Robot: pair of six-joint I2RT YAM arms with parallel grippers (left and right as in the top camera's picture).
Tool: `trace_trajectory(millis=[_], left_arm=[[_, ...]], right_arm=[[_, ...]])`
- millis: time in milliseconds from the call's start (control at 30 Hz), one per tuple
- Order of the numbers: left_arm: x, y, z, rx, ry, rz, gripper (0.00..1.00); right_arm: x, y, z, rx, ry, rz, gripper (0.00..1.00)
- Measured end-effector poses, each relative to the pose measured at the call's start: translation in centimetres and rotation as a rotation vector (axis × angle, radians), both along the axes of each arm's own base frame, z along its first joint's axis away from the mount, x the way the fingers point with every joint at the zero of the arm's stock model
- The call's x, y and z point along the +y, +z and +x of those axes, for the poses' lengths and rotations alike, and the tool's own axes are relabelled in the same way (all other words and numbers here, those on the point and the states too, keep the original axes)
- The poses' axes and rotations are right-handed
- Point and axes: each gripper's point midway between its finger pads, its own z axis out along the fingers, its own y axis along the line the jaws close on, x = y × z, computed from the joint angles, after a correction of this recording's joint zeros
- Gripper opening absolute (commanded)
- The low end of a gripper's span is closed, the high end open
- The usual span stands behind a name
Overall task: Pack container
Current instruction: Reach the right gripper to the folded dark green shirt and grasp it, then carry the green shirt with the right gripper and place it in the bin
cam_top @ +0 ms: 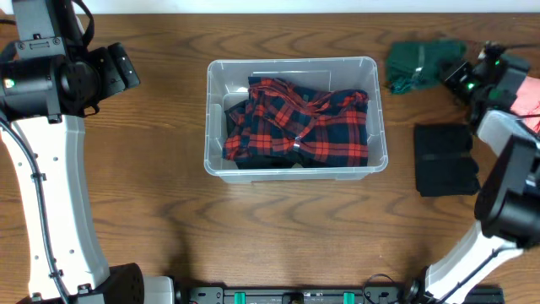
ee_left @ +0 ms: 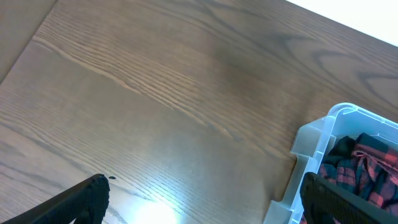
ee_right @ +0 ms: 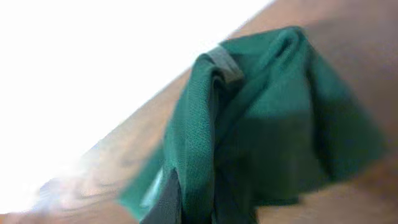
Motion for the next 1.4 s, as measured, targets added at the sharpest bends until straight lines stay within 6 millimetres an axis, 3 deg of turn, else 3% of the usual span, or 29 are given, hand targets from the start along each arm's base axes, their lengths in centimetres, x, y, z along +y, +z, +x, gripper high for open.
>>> trace_trajectory(millis=[200, 333, 500, 633, 833, 1033, 1133, 1233, 1400], left_arm=[[0.0, 0.0, 0.0, 0.0, 0.0, 0.0, 0.98], [0.0, 0.0, 0.0, 0.0, 0.0, 0.0, 0.98], [0.0, 0.0, 0.0, 0.0, 0.0, 0.0, 0.98], [0.0, 0.0, 0.0, 0.0, 0.0, 0.0, 0.98], [0.0, 0.0, 0.0, 0.0, 0.0, 0.0, 0.98], [0.0, 0.0, 0.0, 0.0, 0.0, 0.0, 0.98], [0.0, 0.0, 0.0, 0.0, 0.0, 0.0, 0.98], [0.0, 0.0, 0.0, 0.0, 0.0, 0.0, 0.98], [0.0, 0.0, 0.0, 0.0, 0.0, 0.0, 0.98]], right_arm=[[1.9, 11.5, -1.9, -0.197, 0.077, -0.043, 0.01], [4.2, 17.5, -4.0, -0.311, 0.164, -0.058, 0.01], [9.1, 22.3, -6.6, -0.401, 0.308, -0.039, 0.01], [14.9, 24.0, -8.2, -0.426, 0.445, -0.002, 0.01], [24.2, 22.7, -9.6, -0.352, 0.586, 0.057, 0.01], [33.1, 20.9, -10.8, -0.293, 0.598, 0.052, 0.01], [35.6, 19.3, -10.7, -0.244, 0.558, 0.057, 0.01], [38.0, 16.1, -10.1, -0.155, 0.463, 0.069, 0.01], [40.4, 11.1, -8.6, -0.062, 0.332, 0.112, 0.01]])
